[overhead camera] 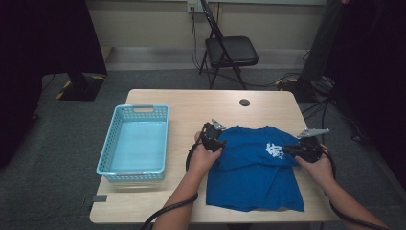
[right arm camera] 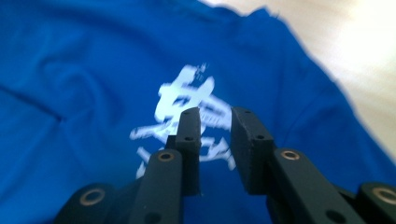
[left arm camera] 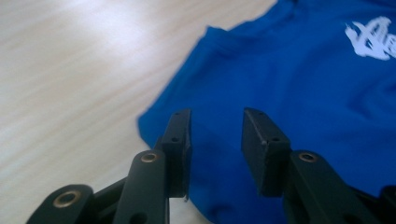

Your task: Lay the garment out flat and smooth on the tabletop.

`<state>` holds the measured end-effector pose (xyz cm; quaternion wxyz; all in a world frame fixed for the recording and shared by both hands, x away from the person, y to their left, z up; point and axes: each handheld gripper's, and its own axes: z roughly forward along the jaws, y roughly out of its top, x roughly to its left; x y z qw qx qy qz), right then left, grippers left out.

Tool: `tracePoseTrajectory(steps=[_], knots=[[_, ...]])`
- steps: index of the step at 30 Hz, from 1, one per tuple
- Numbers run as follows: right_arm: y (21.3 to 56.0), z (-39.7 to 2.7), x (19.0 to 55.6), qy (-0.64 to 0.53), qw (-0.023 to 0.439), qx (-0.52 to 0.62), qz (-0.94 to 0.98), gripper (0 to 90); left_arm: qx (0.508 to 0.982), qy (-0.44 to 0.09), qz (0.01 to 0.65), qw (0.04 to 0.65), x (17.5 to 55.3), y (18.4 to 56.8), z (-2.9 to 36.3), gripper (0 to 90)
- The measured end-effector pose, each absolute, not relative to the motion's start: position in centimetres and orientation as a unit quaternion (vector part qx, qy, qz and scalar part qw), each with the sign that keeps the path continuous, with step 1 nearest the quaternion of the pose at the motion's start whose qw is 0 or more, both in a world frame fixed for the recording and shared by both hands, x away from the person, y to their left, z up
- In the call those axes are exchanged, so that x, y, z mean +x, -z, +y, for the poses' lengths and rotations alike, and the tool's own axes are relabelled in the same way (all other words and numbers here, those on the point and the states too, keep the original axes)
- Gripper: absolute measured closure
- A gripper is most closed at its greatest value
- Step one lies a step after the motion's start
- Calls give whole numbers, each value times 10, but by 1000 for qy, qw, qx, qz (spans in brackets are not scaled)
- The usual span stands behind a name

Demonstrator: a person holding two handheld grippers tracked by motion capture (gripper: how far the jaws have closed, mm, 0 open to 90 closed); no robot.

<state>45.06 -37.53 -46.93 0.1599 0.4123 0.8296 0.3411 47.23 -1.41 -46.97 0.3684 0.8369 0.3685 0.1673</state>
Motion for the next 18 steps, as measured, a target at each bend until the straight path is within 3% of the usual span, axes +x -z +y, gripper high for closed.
tracePoseTrajectory(steps=[7, 18], knots=[[486, -383, 441, -340, 150, 416, 830, 693, 850, -157, 358, 352, 462, 482, -16, 631], [485, -384, 421, -329, 152, 391, 846, 704, 852, -137, 361, 354, 437, 489, -10, 636]])
